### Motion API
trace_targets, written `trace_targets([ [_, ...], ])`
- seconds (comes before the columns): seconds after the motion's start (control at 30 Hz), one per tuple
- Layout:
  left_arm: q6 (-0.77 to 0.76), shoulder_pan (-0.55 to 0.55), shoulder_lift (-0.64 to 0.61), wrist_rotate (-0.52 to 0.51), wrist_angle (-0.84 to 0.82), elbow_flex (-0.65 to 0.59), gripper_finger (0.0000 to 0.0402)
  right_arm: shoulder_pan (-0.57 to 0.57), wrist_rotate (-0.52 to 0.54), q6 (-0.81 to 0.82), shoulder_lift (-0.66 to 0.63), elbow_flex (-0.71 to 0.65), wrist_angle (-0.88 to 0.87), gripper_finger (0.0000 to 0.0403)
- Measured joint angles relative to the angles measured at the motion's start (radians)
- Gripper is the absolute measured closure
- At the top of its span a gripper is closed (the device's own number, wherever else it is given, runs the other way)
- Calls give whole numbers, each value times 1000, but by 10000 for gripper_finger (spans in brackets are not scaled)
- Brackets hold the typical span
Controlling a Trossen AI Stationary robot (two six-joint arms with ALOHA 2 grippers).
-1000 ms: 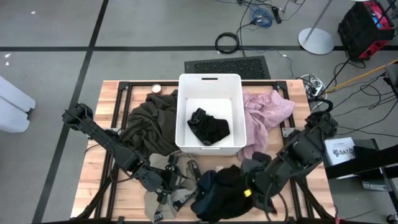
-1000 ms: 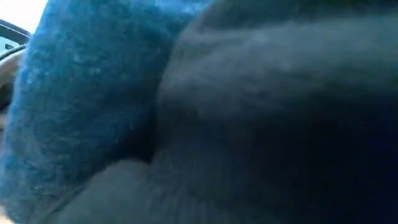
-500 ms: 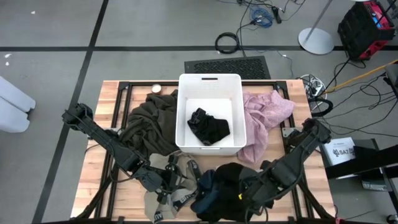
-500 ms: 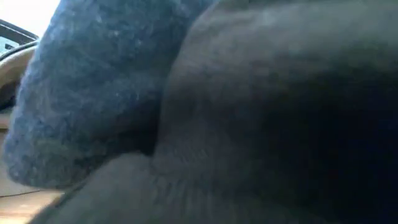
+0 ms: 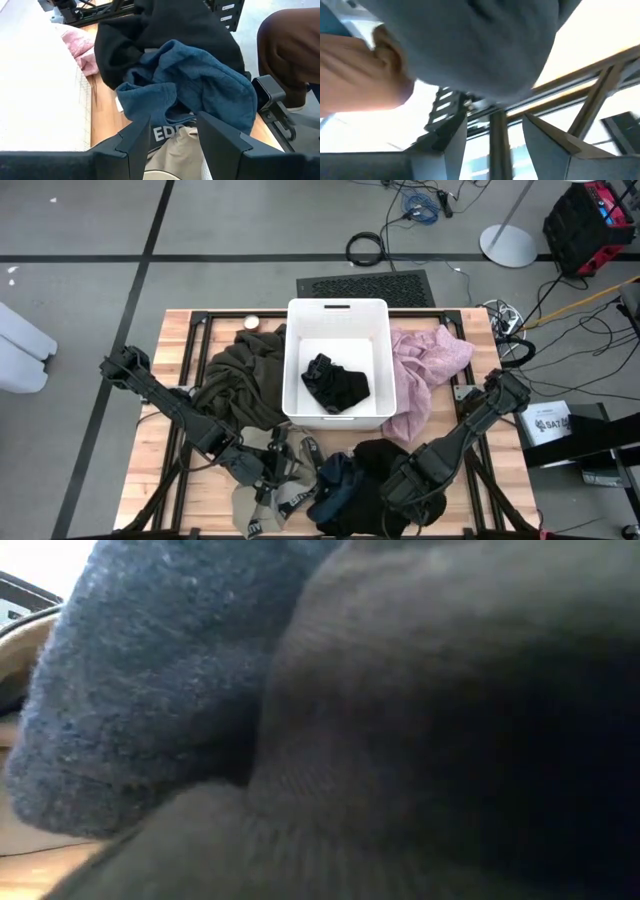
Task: Sort clothes
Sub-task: Put the black sweater into the laundry bin
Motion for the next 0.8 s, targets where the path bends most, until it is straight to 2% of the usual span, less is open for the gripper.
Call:
trace_targets([
  [0.13, 0, 0, 0, 0, 0, 0, 230, 1, -80, 44, -1, 0, 48, 227],
  [0.23, 0, 0, 0, 0, 0, 0, 230, -1, -58, 8, -1, 0, 82, 229],
  [0.3, 0, 0, 0, 0, 0, 0, 230, -6, 54, -51, -1, 0, 82, 229],
  [0.47, 0, 0, 0, 0, -1, 0, 230, -24, 503, -145, -1, 0, 87, 229],
  [0.53, -1, 0, 0, 0, -1, 0, 230, -37, 606, -151, -1, 0, 94, 229],
  [0.8, -1, 0, 0, 0, -4, 0, 230, -104, 655, -262, 1, -28, 99, 229],
])
